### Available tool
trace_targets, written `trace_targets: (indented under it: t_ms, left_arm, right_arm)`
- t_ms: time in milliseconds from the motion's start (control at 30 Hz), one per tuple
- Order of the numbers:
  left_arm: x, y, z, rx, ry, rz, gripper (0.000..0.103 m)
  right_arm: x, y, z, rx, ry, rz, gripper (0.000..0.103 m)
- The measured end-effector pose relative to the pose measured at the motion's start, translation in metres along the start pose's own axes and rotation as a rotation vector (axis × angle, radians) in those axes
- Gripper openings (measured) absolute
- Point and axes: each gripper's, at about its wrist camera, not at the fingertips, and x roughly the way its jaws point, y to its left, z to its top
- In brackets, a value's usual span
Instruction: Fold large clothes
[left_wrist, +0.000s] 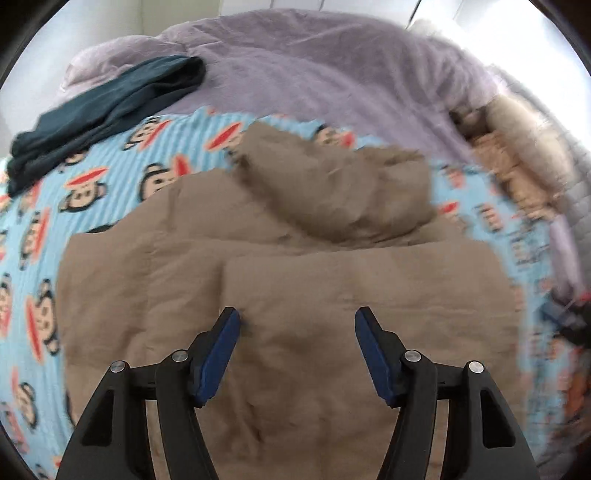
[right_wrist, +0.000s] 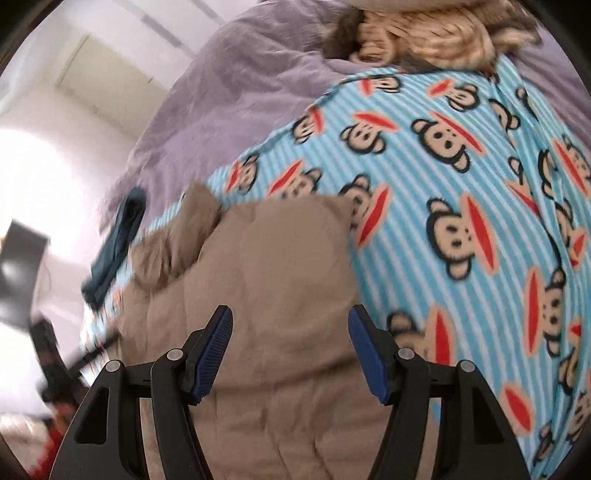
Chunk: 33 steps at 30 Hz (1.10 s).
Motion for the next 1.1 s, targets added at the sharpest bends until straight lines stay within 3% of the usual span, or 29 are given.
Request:
trace_targets:
  t_ms: [33, 100, 233, 267, 300, 333, 433, 500, 633, 767, 800, 833, 867, 967, 1100]
  left_arm:
    - [0.009, 0.005, -0.003, -0.012, 0.022, 0.024, 0.065]
    - [0.019, 0.018, -0.01, -0.065, 0.054, -0.005, 0.065]
    - [0.024, 0.031, -0.022, -0.097, 0.051, -0.043, 0.065]
    - [0.026, 0.029, -0.023, -0.083, 0.051, -0.035, 0.065]
    - [0.028, 0.028, -0.024, -0.061, 0.053, -0.02, 0.065]
    - [0.029, 0.025, -0.024, -0.04, 0.056, -0.002, 0.065]
    - [0.033, 0.023, -0.027, -0.02, 0.056, 0.009, 0.065]
    - [0.035, 0.024, -0.028, -0.023, 0.055, 0.005, 0.065]
    - [0.037, 0.02, -0.029, -0.004, 0.055, 0.015, 0.071]
    - [0.016, 0.016, -0.023, -0.01, 0.026, 0.064, 0.067]
    - [0.01, 0.016, -0.022, -0.017, 0.004, 0.066, 0.061]
    - [0.001, 0.017, -0.02, -0.025, -0.022, 0.065, 0.043]
    - [-0.005, 0.019, -0.017, -0.036, -0.031, 0.067, 0.033]
    - [-0.011, 0.022, -0.01, -0.05, -0.062, 0.048, 0.033]
    - [0.008, 0.015, -0.012, -0.005, -0.012, 0.074, 0.033]
  right_arm:
    - [0.007, -0.009, 0.011, 0.045, -0.005, 0.01, 0.069]
    - [0.024, -0.028, 0.028, 0.149, -0.007, 0.01, 0.069]
    - [0.076, -0.071, 0.044, 0.448, 0.084, 0.197, 0.069]
    - [0.092, -0.077, 0.043, 0.512, 0.133, 0.259, 0.064]
    - [0.101, -0.076, 0.043, 0.535, 0.163, 0.289, 0.035]
    - [0.106, -0.07, 0.045, 0.509, 0.177, 0.304, 0.025]
    - [0.092, -0.032, 0.056, 0.266, 0.126, 0.301, 0.02]
    - [0.089, -0.025, 0.058, 0.198, 0.117, 0.256, 0.017]
    - [0.11, -0.032, 0.056, 0.051, 0.151, -0.073, 0.017]
    - [0.093, -0.036, 0.049, 0.103, 0.111, -0.072, 0.017]
    - [0.085, -0.035, 0.046, 0.093, 0.098, -0.077, 0.017]
    - [0.073, -0.031, 0.043, 0.068, 0.078, -0.088, 0.017]
    - [0.061, -0.027, 0.039, 0.04, 0.055, -0.1, 0.017]
    - [0.037, -0.022, 0.028, 0.008, 0.031, -0.07, 0.017]
    - [0.027, -0.011, 0.004, -0.057, 0.043, -0.056, 0.017]
